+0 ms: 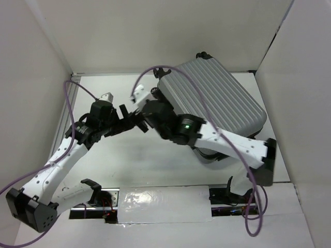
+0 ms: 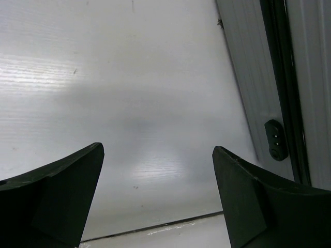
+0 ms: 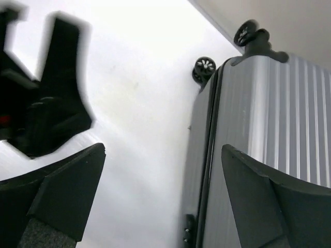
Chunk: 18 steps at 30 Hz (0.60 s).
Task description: Pack the luggage
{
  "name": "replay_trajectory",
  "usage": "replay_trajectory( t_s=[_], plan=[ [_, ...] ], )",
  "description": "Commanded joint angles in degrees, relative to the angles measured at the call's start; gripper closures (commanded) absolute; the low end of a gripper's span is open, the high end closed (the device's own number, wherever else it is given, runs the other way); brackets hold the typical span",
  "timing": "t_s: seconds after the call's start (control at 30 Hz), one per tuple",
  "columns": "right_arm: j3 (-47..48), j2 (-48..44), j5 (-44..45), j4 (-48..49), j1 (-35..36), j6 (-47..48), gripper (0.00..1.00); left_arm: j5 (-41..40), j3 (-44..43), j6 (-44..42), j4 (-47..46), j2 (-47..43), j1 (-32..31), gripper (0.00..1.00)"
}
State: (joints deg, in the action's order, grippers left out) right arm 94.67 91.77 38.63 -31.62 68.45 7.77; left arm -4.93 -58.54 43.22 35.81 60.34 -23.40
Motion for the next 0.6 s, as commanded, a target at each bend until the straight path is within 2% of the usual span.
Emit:
replay_trajectory(
  t_s=[0.0,0.03,0.07,0.13,0.17,0.23,0.27,0.37,0.4,0.47,0.53,0.57],
  plan=[
    [-5.7,-11.7,-8.3,10.7,-3.6,-10.5,0.0,-3.3,-1.2,2.8,5.7,-5.6,1.0,0.01],
    [-7.4,-15.2,-6.7,12.4,-5.1,-12.2,0.0,-3.3,-0.5,3.4,5.7,-6.6,1.0,0.01],
    [-8.7,-16.5,-5.5,13.5,-9.6,-13.5,0.0,-3.3,0.1,3.4,4.4,-7.4,1.5,0.01],
    [-9.5,-18.0,-2.2,11.9,-15.4,-18.4,0.0,-2.0,0.8,2.8,4.4,-8.0,2.0,0.01],
    [-8.9,-18.5,-2.4,9.3,-23.1,-19.4,0.0,-2.0,0.8,2.0,3.7,-8.0,2.0,0.01],
    [-8.3,-18.6,-5.0,6.9,-33.2,-20.9,0.0,-0.4,0.8,2.0,2.9,-5.2,2.0,0.01],
    [-7.2,-17.2,-8.9,4.2,-44.6,-21.5,0.0,0.5,0.8,1.5,2.3,-3.8,2.0,0.01],
    [-6.0,-15.0,-17.8,1.3,-62.9,-22.1,0.0,6.0,-0.4,0.7,0.2,2.6,2.6,0.01],
    [-6.9,-14.4,-23.6,2.9,-73.3,-22.1,0.0,6.9,-0.4,0.2,-0.3,4.1,2.6,0.01],
    [-10.4,-13.4,-29.5,5.8,-81.4,-20.2,0.0,8.8,-0.4,0.2,-3.6,6.7,2.6,0.01],
    [-9.3,-7.2,-37.1,6.5,-89.2,-17.2,0.13,11.2,0.1,0.2,-7.8,11.9,2.6,0.01],
    [-9.2,-7.1,-37.1,6.5,-89.3,-17.2,0.13,11.2,0.1,0.2,-9.3,11.9,2.6,0.01]
  ],
)
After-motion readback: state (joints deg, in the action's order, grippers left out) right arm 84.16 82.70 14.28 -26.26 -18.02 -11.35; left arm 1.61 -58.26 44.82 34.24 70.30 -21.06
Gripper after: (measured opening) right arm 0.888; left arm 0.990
